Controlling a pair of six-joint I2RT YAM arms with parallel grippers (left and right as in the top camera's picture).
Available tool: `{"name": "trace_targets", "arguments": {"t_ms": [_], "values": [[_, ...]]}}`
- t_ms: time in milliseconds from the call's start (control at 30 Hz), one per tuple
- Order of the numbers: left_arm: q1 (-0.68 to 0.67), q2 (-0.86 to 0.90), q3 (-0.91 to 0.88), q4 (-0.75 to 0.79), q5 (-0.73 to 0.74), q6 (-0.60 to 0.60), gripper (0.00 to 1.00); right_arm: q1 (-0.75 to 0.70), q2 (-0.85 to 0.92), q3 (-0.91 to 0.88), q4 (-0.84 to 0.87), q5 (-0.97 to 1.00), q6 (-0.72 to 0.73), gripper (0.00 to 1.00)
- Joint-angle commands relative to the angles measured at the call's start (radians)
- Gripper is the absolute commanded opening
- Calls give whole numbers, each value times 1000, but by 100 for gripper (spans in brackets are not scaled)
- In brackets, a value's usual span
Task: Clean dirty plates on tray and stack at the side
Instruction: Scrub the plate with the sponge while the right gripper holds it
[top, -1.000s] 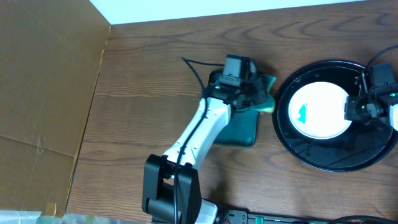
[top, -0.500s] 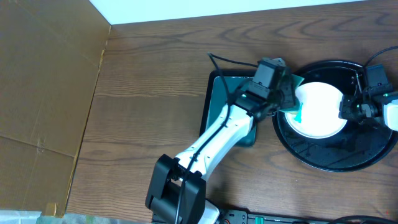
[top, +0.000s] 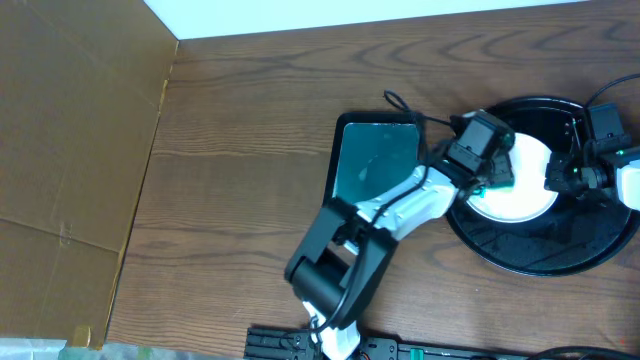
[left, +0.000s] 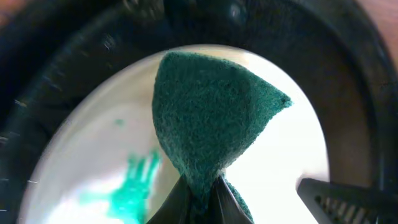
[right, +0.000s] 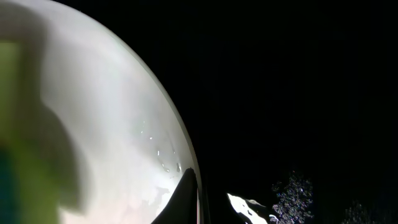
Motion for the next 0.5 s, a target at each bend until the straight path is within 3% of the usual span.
{"name": "trace_targets", "arguments": {"t_ms": [0,100,300,467], "values": [[-19,33,-1,11,-18,-55,7,8,57,-10,5,25,15,1],[-13,48,-1,-31,-51,-55,7,8,57,-10,8,25,15,1],[31,45,-1,-163,-297,22,7,8,57,-10,8,26,11,1],[70,11,2,-172,-309,82,7,8,57,-10,10,26,11,1]]}}
